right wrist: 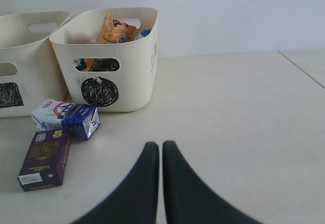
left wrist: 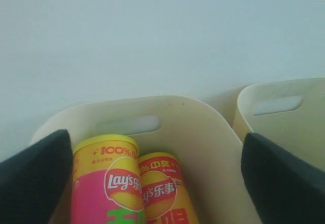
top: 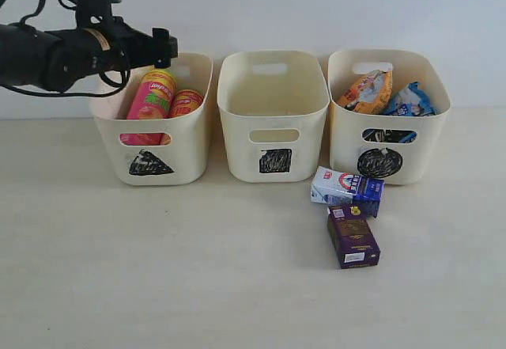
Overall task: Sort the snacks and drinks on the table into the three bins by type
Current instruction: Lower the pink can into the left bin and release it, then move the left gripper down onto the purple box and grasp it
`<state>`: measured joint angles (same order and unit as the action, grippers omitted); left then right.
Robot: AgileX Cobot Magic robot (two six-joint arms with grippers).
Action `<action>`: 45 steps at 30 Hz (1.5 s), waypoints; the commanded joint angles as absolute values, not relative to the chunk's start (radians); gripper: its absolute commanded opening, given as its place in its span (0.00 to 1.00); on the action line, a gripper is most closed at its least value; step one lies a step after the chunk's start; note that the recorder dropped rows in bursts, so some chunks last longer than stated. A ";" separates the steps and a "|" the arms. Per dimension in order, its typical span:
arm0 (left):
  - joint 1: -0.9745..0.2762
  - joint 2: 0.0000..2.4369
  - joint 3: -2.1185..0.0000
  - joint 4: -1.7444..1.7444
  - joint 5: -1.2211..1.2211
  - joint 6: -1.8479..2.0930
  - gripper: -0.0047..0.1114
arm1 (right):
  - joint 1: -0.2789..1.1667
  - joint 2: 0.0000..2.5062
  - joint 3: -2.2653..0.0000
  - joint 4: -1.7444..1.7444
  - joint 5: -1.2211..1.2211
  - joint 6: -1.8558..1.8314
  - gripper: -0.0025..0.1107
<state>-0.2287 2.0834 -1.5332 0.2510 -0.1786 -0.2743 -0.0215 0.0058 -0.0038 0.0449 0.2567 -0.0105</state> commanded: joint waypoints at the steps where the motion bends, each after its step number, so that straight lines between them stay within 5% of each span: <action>1: -0.229 1.999 -1.541 0.278 -0.041 -0.259 0.46 | -0.020 0.000 0.000 0.043 0.244 -0.007 0.02; 5: -0.229 1.941 -1.541 0.327 0.148 -0.239 0.10 | -0.020 0.000 0.000 0.043 0.244 -0.007 0.02; 6: -0.229 1.929 -1.539 0.335 0.181 -0.216 0.08 | -0.020 0.000 0.000 0.043 0.244 -0.007 0.02; 23: -0.263 1.634 -1.223 0.302 0.296 -0.162 0.08 | -0.020 0.000 0.000 0.043 0.244 -0.007 0.02; 45: -0.696 1.593 -1.170 0.147 0.501 -0.135 0.08 | -0.020 0.000 0.000 0.043 0.244 -0.007 0.02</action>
<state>-0.6447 1.5973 -1.1784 0.1957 0.4918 -0.1394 -0.0215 0.0058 -0.0038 0.0427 0.2567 -0.0084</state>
